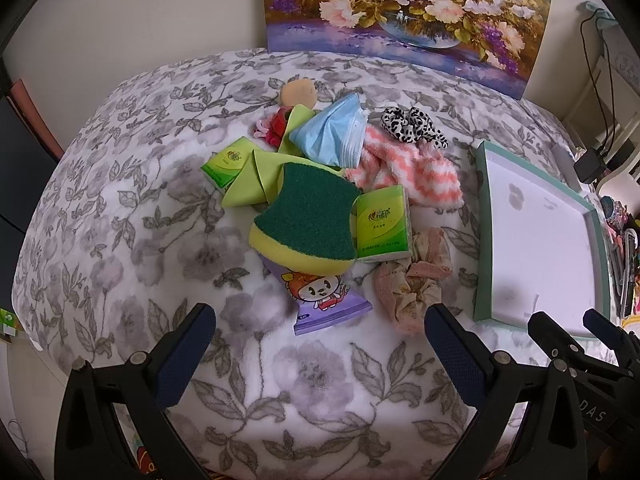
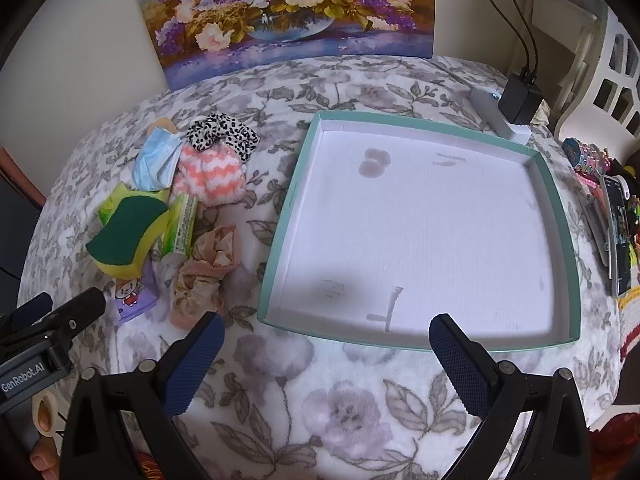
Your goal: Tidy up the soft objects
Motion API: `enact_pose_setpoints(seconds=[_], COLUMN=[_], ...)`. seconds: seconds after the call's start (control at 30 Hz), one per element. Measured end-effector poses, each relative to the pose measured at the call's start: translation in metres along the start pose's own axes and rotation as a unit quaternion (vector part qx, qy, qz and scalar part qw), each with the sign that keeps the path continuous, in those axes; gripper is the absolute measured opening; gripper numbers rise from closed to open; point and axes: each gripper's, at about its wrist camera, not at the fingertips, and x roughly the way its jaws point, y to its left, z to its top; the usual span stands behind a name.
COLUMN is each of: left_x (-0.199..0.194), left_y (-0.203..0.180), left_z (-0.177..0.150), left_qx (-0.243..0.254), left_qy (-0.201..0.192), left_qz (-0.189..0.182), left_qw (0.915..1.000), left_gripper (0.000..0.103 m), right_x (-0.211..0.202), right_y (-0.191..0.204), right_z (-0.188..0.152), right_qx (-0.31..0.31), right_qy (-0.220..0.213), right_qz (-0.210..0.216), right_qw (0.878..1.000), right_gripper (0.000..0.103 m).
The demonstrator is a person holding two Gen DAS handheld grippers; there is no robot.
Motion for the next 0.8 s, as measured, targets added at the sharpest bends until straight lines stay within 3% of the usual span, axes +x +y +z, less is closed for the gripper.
enact_pose_setpoints(seconds=[0.8], left_x=[0.0019], left_y=[0.0008], left_z=[-0.0018], left_qx=[0.003], left_qy=[0.007], left_qz=[0.003], left_qw=[1.0000], left_gripper=[0.103], right_x=[0.0042], right_y=[0.0014], right_z=[-0.0010], right_qx=[-0.003], right_qy=[0.008], right_qz=[-0.003], right_qw=[1.000], right_gripper=[0.103])
